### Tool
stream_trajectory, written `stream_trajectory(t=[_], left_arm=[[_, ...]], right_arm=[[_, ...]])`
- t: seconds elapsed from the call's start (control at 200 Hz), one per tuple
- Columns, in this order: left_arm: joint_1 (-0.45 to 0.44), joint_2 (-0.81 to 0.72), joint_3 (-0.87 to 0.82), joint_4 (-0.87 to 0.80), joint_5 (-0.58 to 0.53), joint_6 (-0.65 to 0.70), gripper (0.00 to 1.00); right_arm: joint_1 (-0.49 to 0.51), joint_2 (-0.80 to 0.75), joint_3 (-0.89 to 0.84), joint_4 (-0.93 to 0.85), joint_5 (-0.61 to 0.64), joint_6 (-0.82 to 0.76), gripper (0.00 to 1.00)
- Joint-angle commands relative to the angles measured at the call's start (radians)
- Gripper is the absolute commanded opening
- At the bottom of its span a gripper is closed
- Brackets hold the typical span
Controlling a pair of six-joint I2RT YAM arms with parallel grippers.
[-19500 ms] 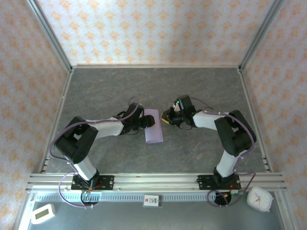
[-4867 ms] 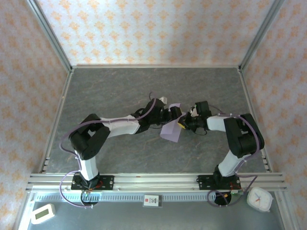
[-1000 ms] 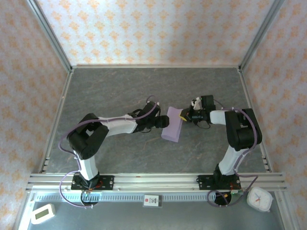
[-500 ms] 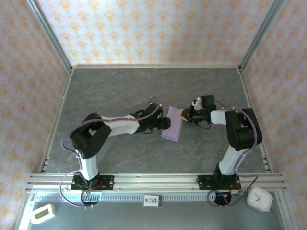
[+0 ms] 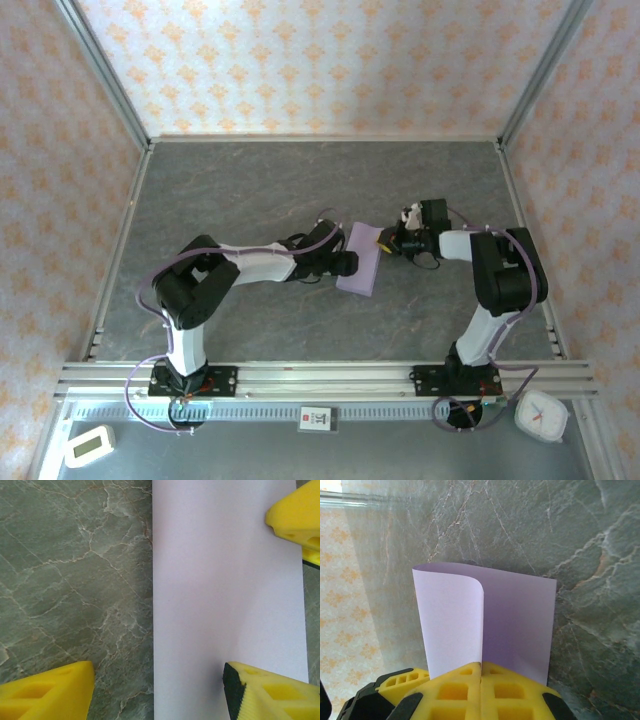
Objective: Fold a paper plane with a square sheet of paper (pick it up from the middle)
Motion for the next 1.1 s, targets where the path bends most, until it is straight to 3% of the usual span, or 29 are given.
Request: stream_trajectory(t=[0.0,0.18,0.35,0.52,0.776,1.096], left_arm=[[-0.015,0.027,0.027,-0.022,-0.024,0.011,0.69],[-0.026,0.029,0.039,-0.032,-0.029,0.011,0.68],[-0.030,0.059,0.043,-0.038,-0.035,0.011,0.68],[-0.031,0.057,0.043,-0.042,-0.036,0.011,0.68],[-0.031,0.057,0.038,-0.049,-0.033,0.011,0.67],[-0.031,0.067,0.042,-0.067,-0.001,0.085,0.66]], right_arm=[[-0.012,-0.032,-0.013,-0.011,0.020,-0.013,0.04],[-0.019,-0.050,-0.008,-0.022,0.029,-0.011,0.28],[-0.038,-0.090,0.003,-0.050,0.066,-0.004,0.35],[-0.046,-0.133,-0.006,-0.085,0.160,0.025,0.36],[-0.040,-0.179,-0.034,-0.044,0.117,0.081,0.24],[0.022,-0.174,-0.061,-0.010,0.140,0.117,0.19]])
